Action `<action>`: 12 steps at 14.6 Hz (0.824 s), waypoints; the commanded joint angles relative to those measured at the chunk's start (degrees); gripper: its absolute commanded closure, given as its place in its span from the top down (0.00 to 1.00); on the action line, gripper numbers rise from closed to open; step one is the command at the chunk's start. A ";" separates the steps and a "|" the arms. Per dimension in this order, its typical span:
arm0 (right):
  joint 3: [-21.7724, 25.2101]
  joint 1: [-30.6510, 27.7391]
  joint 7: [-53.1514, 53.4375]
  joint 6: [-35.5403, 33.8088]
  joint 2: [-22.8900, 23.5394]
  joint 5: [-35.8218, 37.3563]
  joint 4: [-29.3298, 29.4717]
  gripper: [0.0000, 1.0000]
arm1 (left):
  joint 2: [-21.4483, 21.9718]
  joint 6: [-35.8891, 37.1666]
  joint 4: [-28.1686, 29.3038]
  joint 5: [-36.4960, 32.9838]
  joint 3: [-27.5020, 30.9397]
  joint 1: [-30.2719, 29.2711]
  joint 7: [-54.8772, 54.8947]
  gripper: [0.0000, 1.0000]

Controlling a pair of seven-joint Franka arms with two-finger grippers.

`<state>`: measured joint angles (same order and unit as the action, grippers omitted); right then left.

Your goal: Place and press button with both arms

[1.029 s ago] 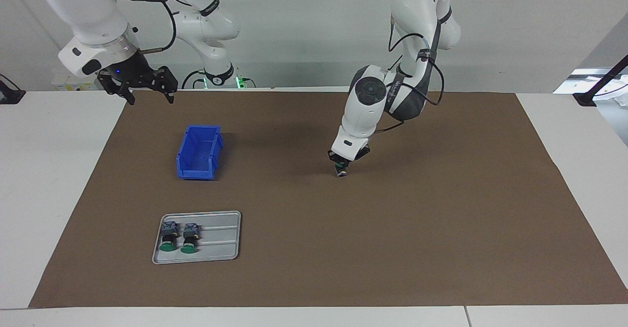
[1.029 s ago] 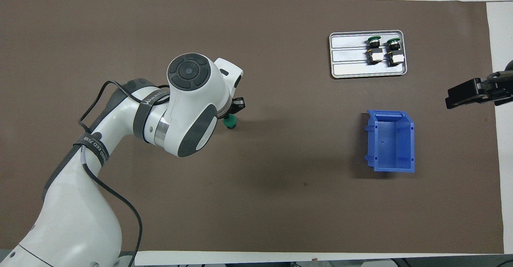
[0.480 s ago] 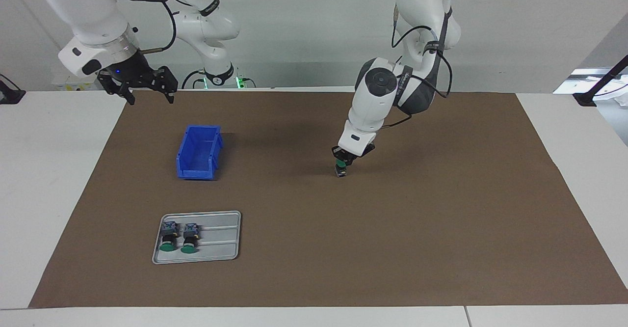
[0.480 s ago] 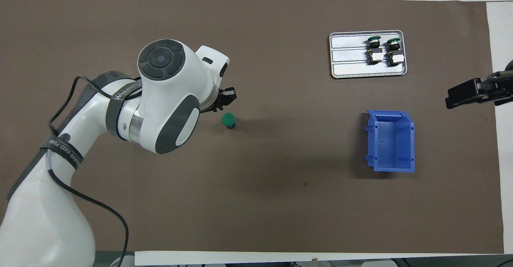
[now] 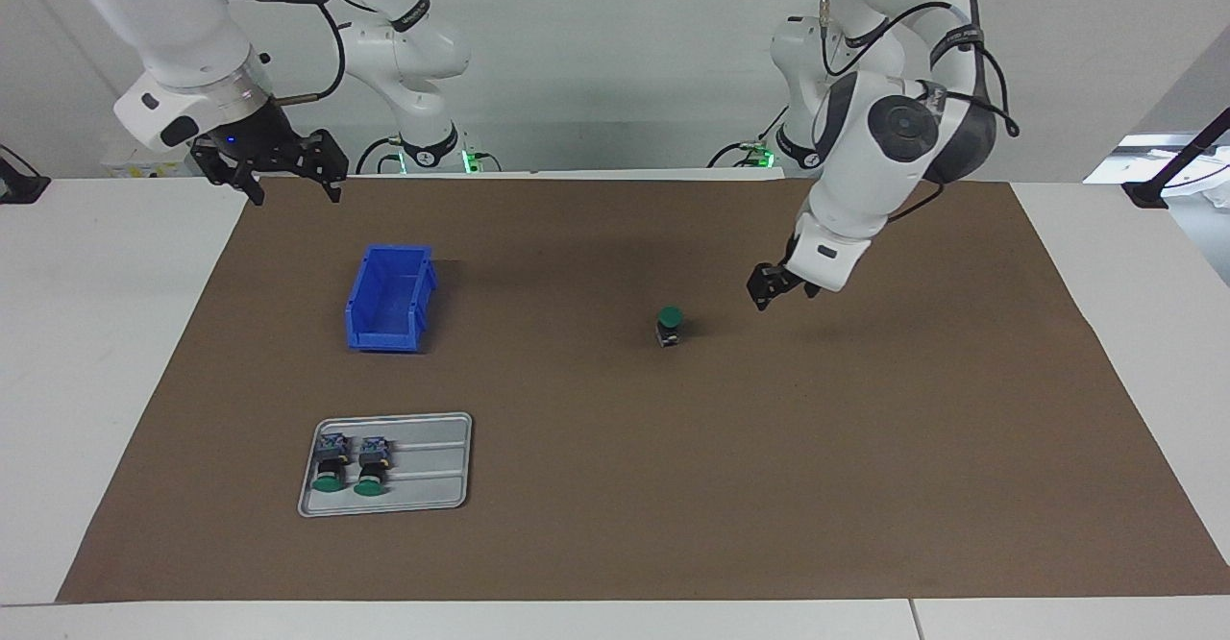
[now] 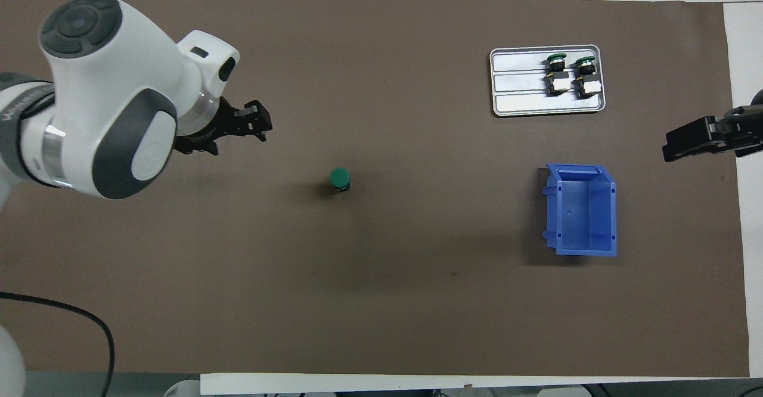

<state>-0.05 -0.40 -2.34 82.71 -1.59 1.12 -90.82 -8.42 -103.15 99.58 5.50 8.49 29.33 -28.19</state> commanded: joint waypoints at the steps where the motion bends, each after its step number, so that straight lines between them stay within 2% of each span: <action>1: -0.21 -0.48 -1.17 0.96 -1.40 -0.41 -1.73 0.99 | 3.04 4.35 0.18 -1.55 -0.05 -4.96 5.76 0.99; 4: -0.30 -0.48 -1.34 0.79 -1.40 -0.42 -1.73 0.99 | 6.21 8.56 0.01 -2.42 0.47 -10.94 15.07 0.99; 6: -1.00 0.48 -2.04 -2.02 -1.58 -0.50 -1.46 0.99 | 7.79 11.03 -0.34 -5.75 0.65 -11.67 17.82 0.99; 10: -1.88 5.22 -2.66 -1.85 -1.75 -1.99 -0.85 0.99 | 7.80 18.67 -6.75 -6.47 1.35 -13.42 19.49 0.99; 11: -2.23 6.45 -2.06 -0.89 -1.75 -3.91 -1.02 0.99 | 7.97 19.47 -7.29 -6.38 1.53 -13.42 19.58 0.99; 12: -2.23 8.46 -0.92 3.12 -1.67 -7.06 -1.54 0.99 | 8.06 20.52 -7.47 -6.38 1.62 -13.42 19.58 0.99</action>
<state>-1.95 6.22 -3.56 81.88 -2.32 -2.13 -90.87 -0.05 -85.51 93.86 0.07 9.81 15.93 -9.73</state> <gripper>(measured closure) 0.009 0.004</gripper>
